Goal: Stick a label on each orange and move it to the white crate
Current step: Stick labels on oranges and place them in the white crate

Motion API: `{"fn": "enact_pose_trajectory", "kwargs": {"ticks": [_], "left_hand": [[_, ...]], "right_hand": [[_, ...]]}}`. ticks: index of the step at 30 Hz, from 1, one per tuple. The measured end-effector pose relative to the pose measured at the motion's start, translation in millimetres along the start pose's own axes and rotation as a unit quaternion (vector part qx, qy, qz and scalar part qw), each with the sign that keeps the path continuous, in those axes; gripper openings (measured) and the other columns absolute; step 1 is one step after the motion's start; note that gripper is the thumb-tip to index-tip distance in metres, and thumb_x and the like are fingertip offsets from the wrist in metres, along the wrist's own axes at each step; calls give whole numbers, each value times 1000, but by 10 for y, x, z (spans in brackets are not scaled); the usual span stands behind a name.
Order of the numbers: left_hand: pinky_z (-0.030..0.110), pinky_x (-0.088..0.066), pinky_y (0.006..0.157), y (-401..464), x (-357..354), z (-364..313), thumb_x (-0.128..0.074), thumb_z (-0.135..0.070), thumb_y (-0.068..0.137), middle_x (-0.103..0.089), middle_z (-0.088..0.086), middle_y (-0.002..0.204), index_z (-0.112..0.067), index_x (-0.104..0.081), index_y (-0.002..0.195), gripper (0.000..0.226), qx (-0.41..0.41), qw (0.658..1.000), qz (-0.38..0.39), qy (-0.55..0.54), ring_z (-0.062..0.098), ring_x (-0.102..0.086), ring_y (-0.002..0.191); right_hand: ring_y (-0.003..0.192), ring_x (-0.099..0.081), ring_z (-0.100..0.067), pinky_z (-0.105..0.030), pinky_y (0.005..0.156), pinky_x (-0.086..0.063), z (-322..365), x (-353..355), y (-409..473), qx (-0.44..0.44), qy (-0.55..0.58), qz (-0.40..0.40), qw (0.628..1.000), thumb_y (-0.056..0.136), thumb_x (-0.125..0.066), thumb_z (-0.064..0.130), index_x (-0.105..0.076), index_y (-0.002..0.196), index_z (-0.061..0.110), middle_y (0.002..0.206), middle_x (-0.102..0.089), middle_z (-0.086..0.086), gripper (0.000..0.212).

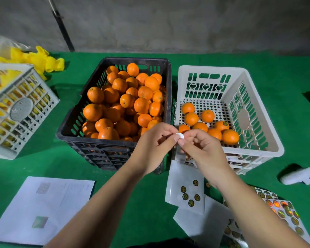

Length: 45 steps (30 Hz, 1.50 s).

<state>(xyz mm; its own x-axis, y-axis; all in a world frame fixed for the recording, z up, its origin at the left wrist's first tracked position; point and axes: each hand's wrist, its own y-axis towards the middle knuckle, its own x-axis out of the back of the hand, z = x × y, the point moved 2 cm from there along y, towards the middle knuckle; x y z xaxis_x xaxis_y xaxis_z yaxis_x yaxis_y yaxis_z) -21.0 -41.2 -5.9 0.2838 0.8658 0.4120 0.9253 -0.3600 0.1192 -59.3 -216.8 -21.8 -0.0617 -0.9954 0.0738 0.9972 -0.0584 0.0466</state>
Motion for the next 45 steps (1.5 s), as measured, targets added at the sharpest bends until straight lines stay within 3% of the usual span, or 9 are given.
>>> {"fn": "enact_pose_trajectory", "kwargs": {"ticks": [4, 9, 12, 14, 21, 26, 30, 34, 45], "left_hand": [[35, -58, 81, 192, 78, -46, -69, -29, 102, -74, -4, 97, -17, -70, 110, 14, -46, 997, 41, 35, 11, -70, 92], [16, -54, 80, 653, 294, 132, -61, -28, 103, -74, -14, 102, -22, -68, 110, 11, -5, 994, 72, -79, -2, -67, 94], [46, -47, 111, 1154, 391, 471, -58, -30, 105, -56, 2, 145, -23, -56, 143, 39, 123, 978, -52, 162, 25, -52, 133], [55, -34, 120, 1362, 456, 701, -54, -22, 106, -20, 13, 171, -27, -26, 165, 66, 200, 910, 14, 363, 43, -23, 154], [54, -53, 104, 1588, 526, 984, -73, -14, 100, -16, 19, 167, -27, -20, 166, 85, 199, 845, 2, 496, 48, -36, 146], [51, -58, 86, 1513, 618, 797, -83, -35, 90, -34, 14, 151, -24, -44, 153, 75, 152, 910, -65, 379, 39, -57, 122], [43, -54, 98, 1096, 602, 338, -86, -58, 76, -41, 4, 146, -30, -49, 152, 89, 11, 981, -36, 192, 25, -53, 121], [37, -56, 98, 471, 392, -21, -83, -58, 76, -50, -8, 144, -31, -48, 148, 84, -86, 985, 14, 152, 16, -57, 123], [33, -62, 92, -424, -114, -35, -89, -46, 80, -56, -23, 138, -49, -48, 149, 81, 0, 996, -36, 80, 1, -66, 114]], "right_hand": [[66, -57, -15, -26, 59, -48, 21, -22, 54, -46, 106, -15, 993, 87, -77, 29, -75, 85, 31, 74, -65, 1, 3], [64, -58, -17, -33, 66, -49, -22, 100, 150, -43, 153, -55, 986, 87, -71, 21, -75, 84, 31, 72, -65, -3, 12], [69, -59, -20, -40, 76, -50, -57, 123, 173, -37, 159, -74, 984, 94, -69, 10, -76, 88, 27, 72, -64, -2, 19], [75, -62, -19, -41, 80, -52, -97, 128, 177, -38, 140, -86, 986, 91, -72, 13, -78, 89, 24, 76, -68, -3, 13], [86, -70, -19, -33, 86, -58, -160, 196, 132, -67, 108, -100, 987, 85, -77, 8, -83, 96, 27, 87, -77, -2, 23], [83, -67, -17, -33, 86, -56, -62, 198, 72, -53, 164, -82, 982, 77, -78, 38, -82, 96, 21, 85, -73, -5, 25], [72, -61, -15, -29, 73, -53, 39, 197, 78, -7, 196, -71, 978, 77, -89, 29, -74, 93, 28, 78, -68, -2, 22], [70, -63, -13, -26, 70, -53, 219, 165, 75, 32, 198, -41, 979, 82, -84, 22, -73, 104, 32, 79, -70, 1, 26], [76, -63, -10, -29, 78, -56, 336, 73, -208, 11, 48, 26, 998, 92, -77, 5, -71, 114, 17, 74, -66, 6, 26]]}}
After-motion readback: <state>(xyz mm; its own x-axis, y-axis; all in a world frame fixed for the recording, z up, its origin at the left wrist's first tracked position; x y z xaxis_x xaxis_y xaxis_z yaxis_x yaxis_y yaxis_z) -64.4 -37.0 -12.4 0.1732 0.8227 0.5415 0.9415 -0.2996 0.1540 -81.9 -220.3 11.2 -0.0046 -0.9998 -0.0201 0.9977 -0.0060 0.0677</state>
